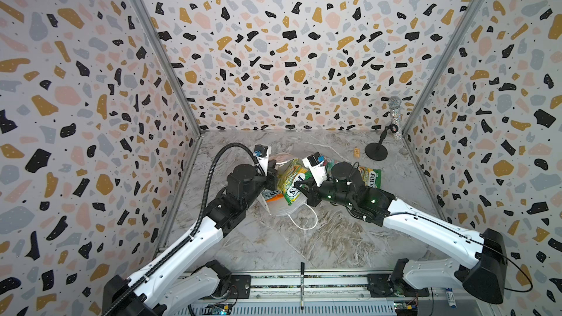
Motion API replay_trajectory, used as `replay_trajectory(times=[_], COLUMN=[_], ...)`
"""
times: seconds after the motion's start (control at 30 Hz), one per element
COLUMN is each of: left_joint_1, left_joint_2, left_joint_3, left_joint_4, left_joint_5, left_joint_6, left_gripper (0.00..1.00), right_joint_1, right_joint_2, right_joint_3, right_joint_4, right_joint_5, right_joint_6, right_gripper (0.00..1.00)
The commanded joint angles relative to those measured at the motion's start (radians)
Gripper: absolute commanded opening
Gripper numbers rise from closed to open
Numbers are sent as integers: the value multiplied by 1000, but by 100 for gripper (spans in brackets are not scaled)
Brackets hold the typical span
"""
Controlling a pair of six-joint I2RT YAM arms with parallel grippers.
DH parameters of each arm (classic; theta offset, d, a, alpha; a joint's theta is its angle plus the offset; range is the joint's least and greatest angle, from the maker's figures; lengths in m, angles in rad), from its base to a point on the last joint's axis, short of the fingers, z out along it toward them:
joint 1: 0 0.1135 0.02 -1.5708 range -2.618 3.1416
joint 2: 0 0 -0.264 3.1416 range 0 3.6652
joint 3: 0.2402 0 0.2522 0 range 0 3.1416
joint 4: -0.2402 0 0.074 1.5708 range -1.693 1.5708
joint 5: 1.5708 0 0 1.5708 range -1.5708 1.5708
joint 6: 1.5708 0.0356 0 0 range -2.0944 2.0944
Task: Take the snacks out of the paper bag
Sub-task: 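Pull the green packet out of the bag and carry it beside the other packets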
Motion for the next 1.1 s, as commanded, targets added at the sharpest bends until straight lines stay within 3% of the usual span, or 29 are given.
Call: replay_trajectory(times=[0.0,0.17,0.47,0.7,0.87,1.07], left_joint_1=[-1,-2,-3,-2,-2,-2], left_joint_2=[-18,-17,-16,-17,-16,-15], left_joint_3=[-8,-7,-5,-5,-4,-2], left_joint_4=[35,34,31,31,29,29], left_joint_5=[-17,-15,-7,-6,-3,-3], left_joint_6=[-3,-2,-3,-3,-4,-3], left_gripper=[0,0,0,0,0,0], right_joint_1=[-12,-88,-324,-481,-501,-502], right_joint_2=[-103,-218,-342,-310,-232,-108], right_joint_3=[20,-15,-116,-235,-303,-319], right_joint_4=[-18,-56,-129,-151,-105,-33], right_joint_5=[29,21,-40,-113,-130,-276], right_joint_6=[-80,-93,-105,-94,-112,-141], right_gripper=[0,0,0,0,0,0])
